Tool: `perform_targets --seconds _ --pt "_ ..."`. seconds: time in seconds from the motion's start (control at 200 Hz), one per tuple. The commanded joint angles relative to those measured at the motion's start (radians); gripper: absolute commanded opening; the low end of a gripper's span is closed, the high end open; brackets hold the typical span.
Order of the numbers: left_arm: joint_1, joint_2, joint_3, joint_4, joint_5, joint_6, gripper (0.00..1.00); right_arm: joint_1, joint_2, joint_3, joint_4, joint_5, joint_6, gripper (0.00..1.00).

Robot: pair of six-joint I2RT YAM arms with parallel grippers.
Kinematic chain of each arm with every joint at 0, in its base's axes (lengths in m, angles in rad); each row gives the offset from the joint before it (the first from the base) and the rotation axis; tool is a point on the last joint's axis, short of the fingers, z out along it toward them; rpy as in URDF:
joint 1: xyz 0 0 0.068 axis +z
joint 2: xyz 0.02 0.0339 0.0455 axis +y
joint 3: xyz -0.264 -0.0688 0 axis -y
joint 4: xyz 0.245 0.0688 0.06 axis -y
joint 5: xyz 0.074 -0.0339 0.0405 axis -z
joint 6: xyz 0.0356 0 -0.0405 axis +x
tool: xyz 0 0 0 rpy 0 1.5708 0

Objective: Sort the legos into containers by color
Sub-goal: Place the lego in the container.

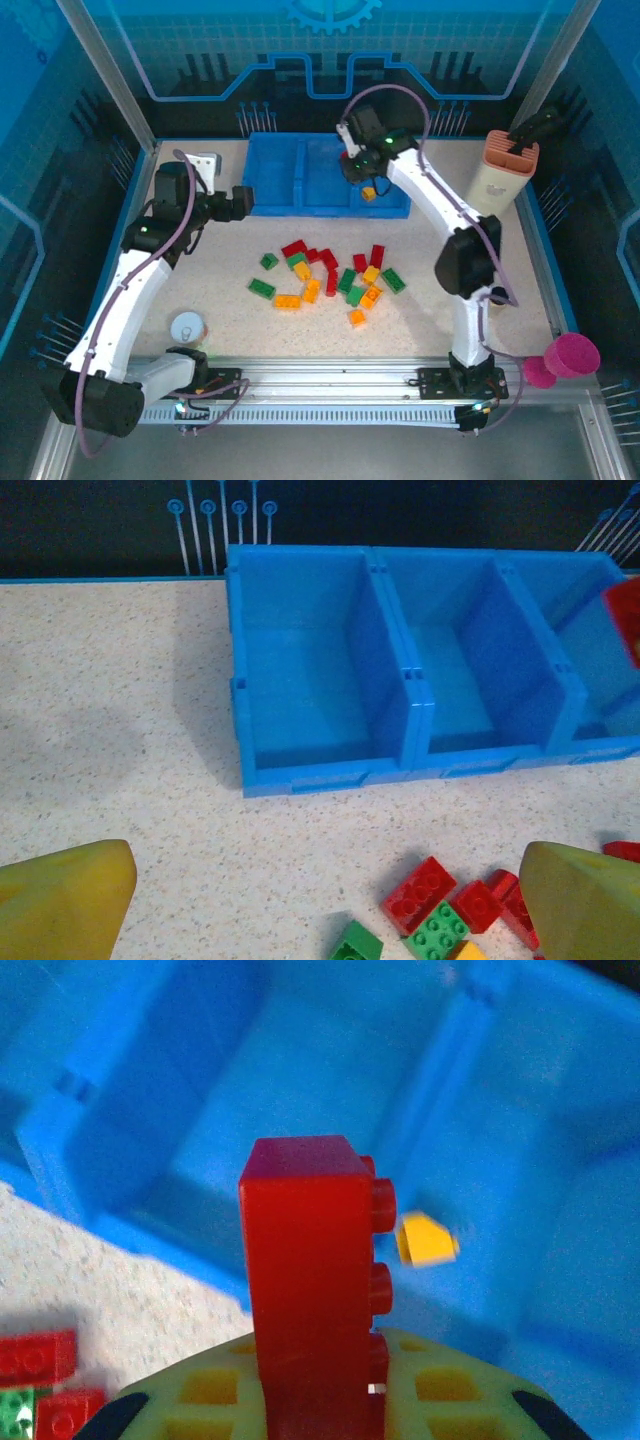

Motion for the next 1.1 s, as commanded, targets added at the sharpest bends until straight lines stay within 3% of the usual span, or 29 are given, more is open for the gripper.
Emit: perform_targets --seconds 0.0,0.165,0.465,0.69,0.916,1.096 --pt "-0.005 -0.032 0.011 0.075 0.081 -0.027 0.99 0.033 0.164 0.178 -0.095 -0.004 -0.059 0.21" --pt "-0.004 -0.068 -0.063 0.153 0.170 -0.018 0.99 0.044 0.397 0.458 -0.152 -0.026 -0.068 0.21" --pt "-0.004 -0.071 -0.110 0.181 0.114 -0.019 0.99 0.045 0.495 0.404 -0.031 -0.026 -0.110 0.25" --pt "-0.004 -0.045 -0.108 0.168 0.118 -0.021 0.99 0.044 0.451 0.343 -0.008 -0.029 -0.114 0.30" --pt "-0.004 -0.013 -0.061 0.055 0.071 -0.021 0.99 0.061 0.363 0.291 -0.010 -0.048 -0.116 0.43" --pt "-0.005 0.031 -0.061 -0.151 -0.050 -0.244 0.90 0.082 0.244 0.225 0.005 -0.060 -0.116 0.47"
